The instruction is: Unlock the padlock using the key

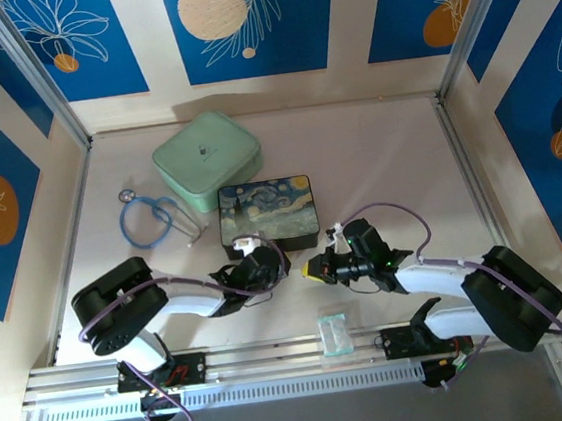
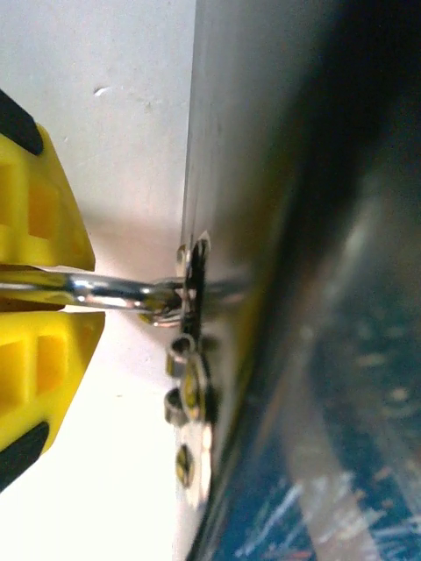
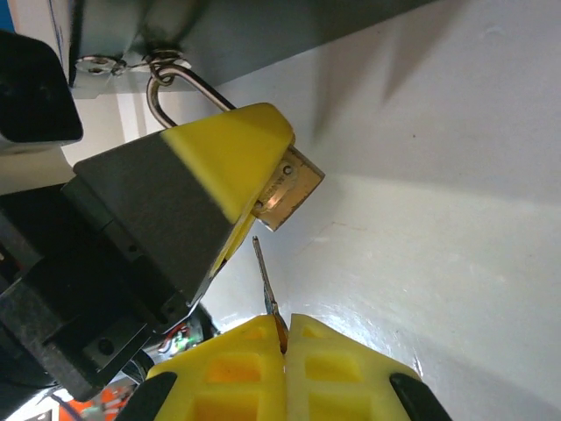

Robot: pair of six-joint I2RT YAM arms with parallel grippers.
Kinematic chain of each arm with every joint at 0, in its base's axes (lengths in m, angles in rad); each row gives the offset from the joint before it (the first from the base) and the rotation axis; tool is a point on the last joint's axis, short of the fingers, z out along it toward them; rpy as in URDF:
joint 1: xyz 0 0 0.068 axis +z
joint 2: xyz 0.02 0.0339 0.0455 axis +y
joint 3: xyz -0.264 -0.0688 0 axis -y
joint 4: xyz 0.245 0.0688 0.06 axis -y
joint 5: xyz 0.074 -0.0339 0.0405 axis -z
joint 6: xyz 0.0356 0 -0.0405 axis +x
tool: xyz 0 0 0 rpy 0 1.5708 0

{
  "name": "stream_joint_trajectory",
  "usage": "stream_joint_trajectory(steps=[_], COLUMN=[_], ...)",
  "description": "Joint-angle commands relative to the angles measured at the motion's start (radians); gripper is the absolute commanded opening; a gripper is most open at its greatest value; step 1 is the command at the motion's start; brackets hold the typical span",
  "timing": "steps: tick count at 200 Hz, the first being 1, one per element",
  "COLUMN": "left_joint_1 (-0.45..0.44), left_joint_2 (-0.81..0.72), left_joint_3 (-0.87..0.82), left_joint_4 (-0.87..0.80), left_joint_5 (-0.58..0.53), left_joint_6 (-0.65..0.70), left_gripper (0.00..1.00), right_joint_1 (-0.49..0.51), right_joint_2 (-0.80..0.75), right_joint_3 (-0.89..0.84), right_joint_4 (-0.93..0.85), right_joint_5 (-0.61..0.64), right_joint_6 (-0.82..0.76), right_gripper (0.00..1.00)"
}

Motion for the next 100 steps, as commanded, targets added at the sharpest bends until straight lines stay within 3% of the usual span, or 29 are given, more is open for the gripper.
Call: stream_joint_trajectory(steps=[1,59,100], left_joint_1=[0.005,0.018,0.019], left_joint_2=[-0.036,-0.036,-0.048], left_joint_3=[-0.004,-0.035,-0.036], left_joint_4=[0.006,0.141,0.168], left_joint_5=[0.012,0.065,0.066], left_joint_6=[-0.029,-0.101,-0.127], left_gripper=[0.1,0.08,0.05], right_joint_1=[-0.035,-0.143,-0.19], right_joint_2=[0.004,0.109,0.177], right_joint_3=[-0.019,0.0,0.001], right_joint_4=[0.065,0.112,0.114], right_joint_5=[-0.147,-0.411,-0.48], right_joint_6=[0.027,0.068,0.045], right_gripper=[0.0,0.0,0.0])
